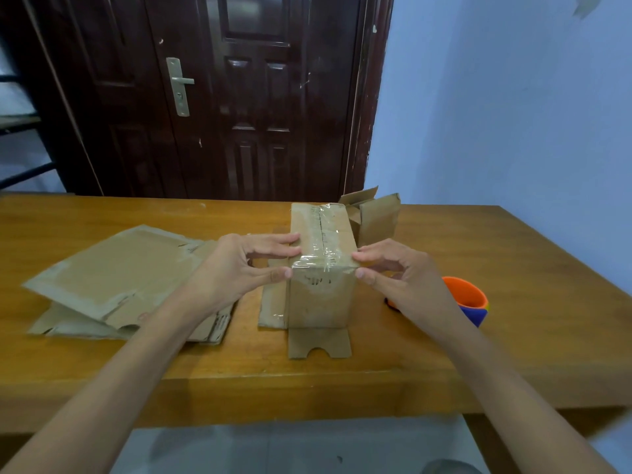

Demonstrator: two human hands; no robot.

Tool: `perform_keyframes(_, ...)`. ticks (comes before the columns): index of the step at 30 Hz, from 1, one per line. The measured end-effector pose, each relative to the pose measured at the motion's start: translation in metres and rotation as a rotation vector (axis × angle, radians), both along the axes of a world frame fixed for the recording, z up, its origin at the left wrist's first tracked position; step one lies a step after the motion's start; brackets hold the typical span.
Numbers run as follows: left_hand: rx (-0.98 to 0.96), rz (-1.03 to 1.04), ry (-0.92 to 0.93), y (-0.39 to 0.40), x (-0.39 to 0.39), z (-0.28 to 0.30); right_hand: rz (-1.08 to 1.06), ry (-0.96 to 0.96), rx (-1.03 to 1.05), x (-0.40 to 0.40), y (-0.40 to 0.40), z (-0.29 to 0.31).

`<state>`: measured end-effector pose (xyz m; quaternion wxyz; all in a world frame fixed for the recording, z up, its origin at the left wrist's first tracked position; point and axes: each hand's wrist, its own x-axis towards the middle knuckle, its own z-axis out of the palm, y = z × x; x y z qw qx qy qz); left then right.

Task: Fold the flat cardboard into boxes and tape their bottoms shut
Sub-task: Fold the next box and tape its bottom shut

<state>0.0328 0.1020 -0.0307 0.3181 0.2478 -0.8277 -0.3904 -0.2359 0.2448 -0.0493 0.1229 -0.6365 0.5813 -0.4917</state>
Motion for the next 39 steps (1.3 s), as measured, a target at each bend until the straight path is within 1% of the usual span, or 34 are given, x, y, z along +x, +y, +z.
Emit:
perform_keyframes(4,-0.093,0.117,0.017,0.008,-0.004,-0.005,-0.060,-0.025,-0.036,0.006,0.001,-0.005)
perform_keyframes(6,-0.110,0.145,0.076,0.012,-0.006,-0.011,-0.096,-0.061,-0.056,0.011,0.000,-0.011)
perform_keyframes(10,-0.016,0.136,0.223,0.023,-0.011,-0.024,-0.125,-0.155,-0.105,0.022,-0.004,-0.022)
perform_keyframes(14,0.003,0.183,0.286,0.030,-0.016,-0.031,-0.122,-0.198,-0.122,0.025,-0.006,-0.028)
perform_keyframes(20,0.017,0.202,0.353,0.030,-0.022,-0.039,-0.025,-0.311,-0.131,0.026,-0.013,-0.031)
perform_keyframes(25,0.029,0.190,0.350,0.026,-0.022,-0.042,0.008,-0.289,-0.133,0.022,-0.014,-0.031)
perform_keyframes(29,-0.002,0.232,0.356,0.025,-0.028,-0.045,-0.020,-0.243,-0.156,0.020,-0.020,-0.034)
perform_keyframes(34,-0.018,0.262,0.359,0.027,-0.032,-0.048,-0.052,-0.245,-0.148,0.023,-0.021,-0.036)
perform_keyframes(37,-0.002,0.206,0.295,0.023,-0.024,-0.043,-0.010,-0.225,-0.106,0.017,-0.017,-0.034)
perform_keyframes(39,-0.007,0.144,0.245,0.021,-0.017,-0.039,0.037,-0.271,-0.088,0.016,-0.014,-0.031)
